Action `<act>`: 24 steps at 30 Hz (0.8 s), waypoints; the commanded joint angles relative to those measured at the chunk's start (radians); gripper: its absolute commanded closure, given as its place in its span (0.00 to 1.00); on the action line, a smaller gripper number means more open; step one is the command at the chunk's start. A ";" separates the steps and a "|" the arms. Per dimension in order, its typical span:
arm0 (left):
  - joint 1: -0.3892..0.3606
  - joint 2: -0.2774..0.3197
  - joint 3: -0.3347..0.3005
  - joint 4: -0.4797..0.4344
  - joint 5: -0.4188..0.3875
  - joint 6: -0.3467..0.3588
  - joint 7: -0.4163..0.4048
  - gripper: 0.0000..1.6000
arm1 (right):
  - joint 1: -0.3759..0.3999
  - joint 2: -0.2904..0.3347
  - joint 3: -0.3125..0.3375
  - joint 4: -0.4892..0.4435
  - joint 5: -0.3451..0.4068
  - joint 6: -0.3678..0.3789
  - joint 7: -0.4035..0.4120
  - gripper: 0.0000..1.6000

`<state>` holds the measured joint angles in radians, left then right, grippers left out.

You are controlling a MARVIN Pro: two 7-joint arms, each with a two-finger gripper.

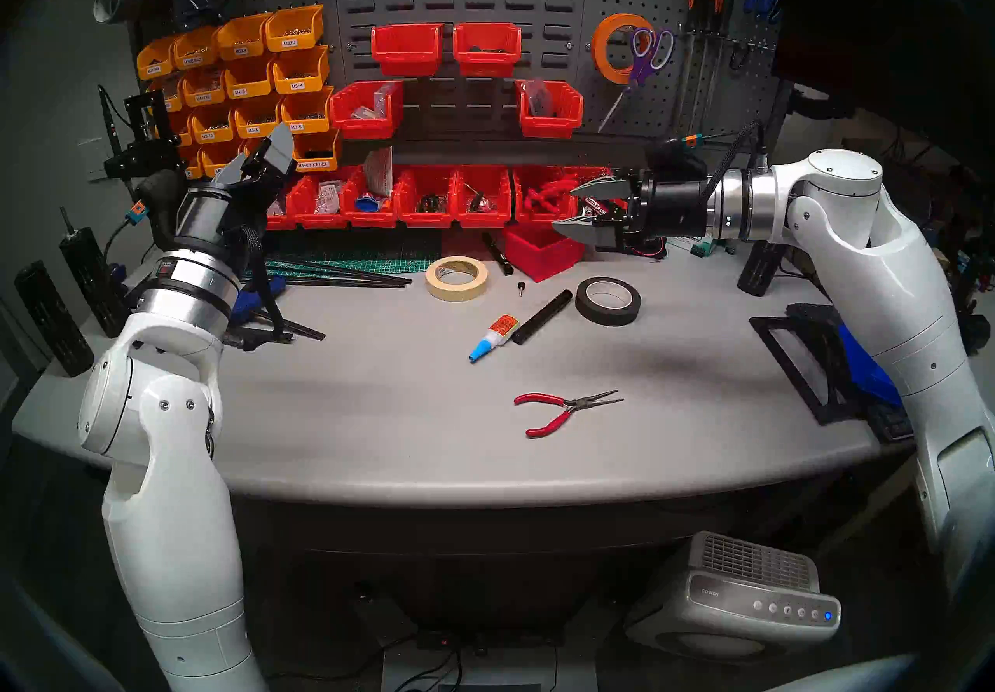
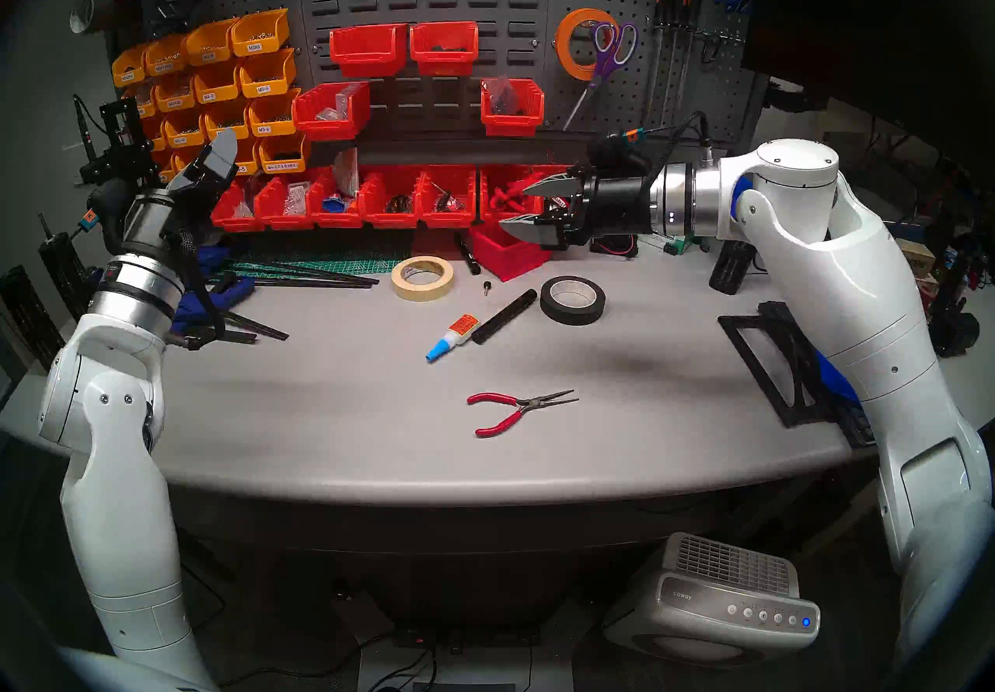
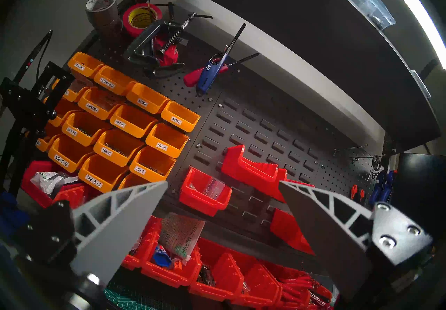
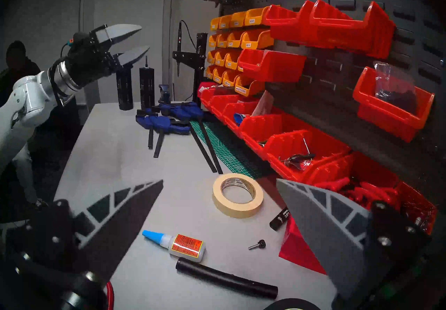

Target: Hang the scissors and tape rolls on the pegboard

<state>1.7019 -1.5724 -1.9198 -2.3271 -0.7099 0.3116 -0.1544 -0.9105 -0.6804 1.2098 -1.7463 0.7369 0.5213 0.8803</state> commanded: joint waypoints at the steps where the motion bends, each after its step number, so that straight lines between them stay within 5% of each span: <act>1: -0.011 0.007 -0.001 -0.033 -0.010 -0.003 -0.015 0.00 | -0.088 0.052 0.081 -0.124 0.007 -0.009 -0.104 0.00; 24: -0.014 0.024 -0.032 -0.066 -0.035 -0.006 -0.037 0.00 | -0.442 -0.001 0.345 -0.407 0.093 0.006 -0.510 0.00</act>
<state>1.7046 -1.5538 -1.9418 -2.3584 -0.7291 0.3136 -0.1741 -1.2444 -0.6455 1.4568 -2.0689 0.8107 0.5239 0.4788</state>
